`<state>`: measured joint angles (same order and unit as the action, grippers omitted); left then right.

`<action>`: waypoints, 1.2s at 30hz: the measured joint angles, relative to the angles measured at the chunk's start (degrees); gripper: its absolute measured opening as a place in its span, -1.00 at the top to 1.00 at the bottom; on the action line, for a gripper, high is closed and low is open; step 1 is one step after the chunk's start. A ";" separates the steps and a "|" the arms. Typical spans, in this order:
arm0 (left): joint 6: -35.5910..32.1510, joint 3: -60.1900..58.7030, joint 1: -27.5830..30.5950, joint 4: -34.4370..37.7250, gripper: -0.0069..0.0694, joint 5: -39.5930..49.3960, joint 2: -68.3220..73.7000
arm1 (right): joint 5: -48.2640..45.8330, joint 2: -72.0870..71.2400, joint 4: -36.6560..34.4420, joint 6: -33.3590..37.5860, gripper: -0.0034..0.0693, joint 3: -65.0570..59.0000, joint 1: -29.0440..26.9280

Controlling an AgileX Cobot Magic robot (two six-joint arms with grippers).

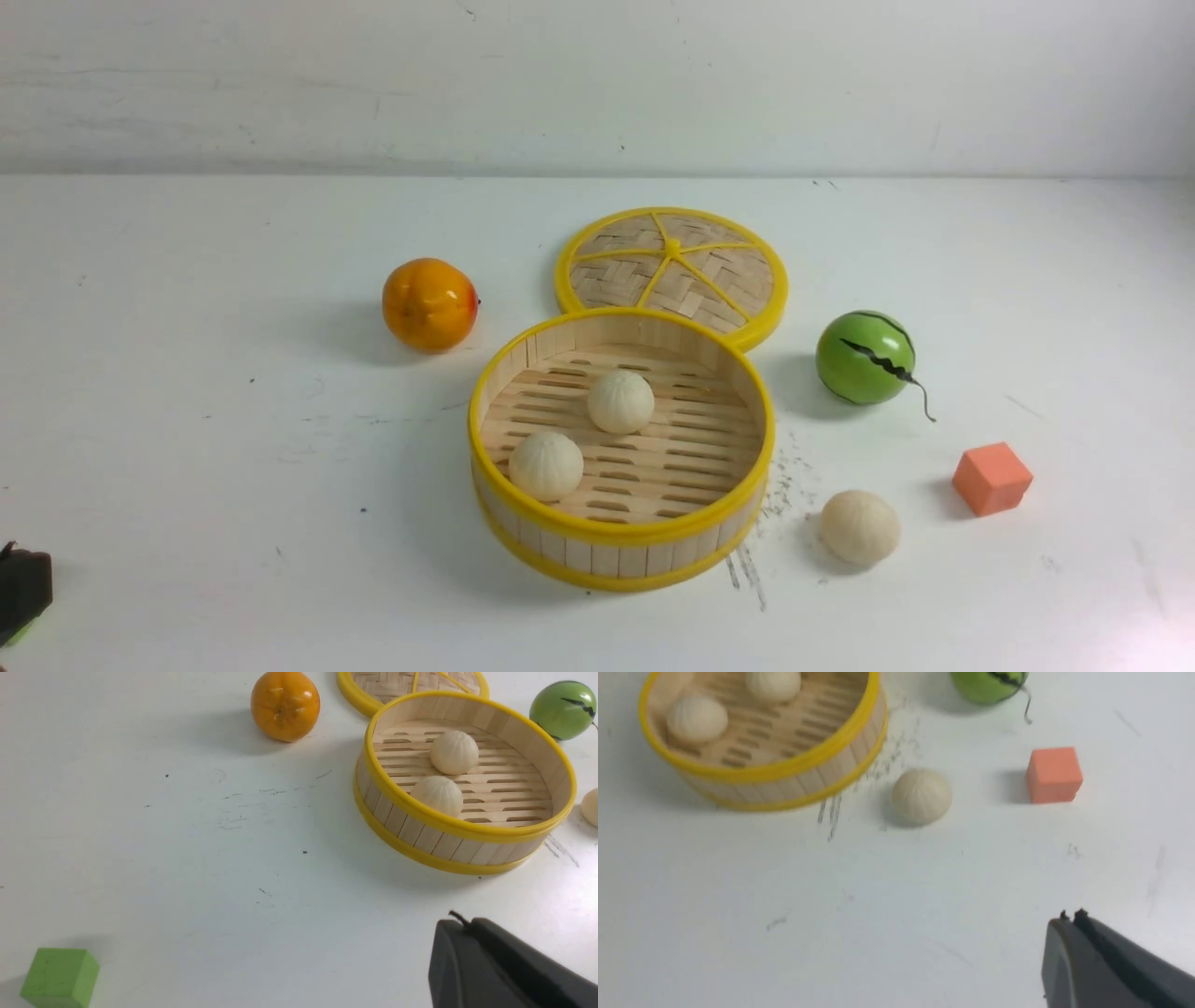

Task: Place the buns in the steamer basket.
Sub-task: Use the right arm to grab a steamed stuffed bun

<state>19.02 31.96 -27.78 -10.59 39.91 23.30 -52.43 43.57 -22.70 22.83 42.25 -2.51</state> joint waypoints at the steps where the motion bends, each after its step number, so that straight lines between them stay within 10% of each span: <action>1: 0.00 0.00 0.00 0.00 0.78 0.07 0.00 | -1.89 3.61 0.11 1.57 0.96 1.93 0.20; 16: 0.00 0.00 0.00 0.00 0.76 1.67 0.00 | -2.40 40.58 15.64 -4.96 0.84 22.62 20.52; 27: 0.04 0.00 0.00 0.65 0.72 2.57 0.00 | 2.89 60.03 16.40 -12.72 -0.48 32.49 20.66; 36: 0.19 0.00 0.00 0.72 0.72 3.52 0.00 | 3.74 66.67 16.33 -13.48 -0.56 33.19 20.66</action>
<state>19.21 31.96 -27.78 -9.86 43.43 23.30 -48.69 110.24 -6.37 9.35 75.43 18.14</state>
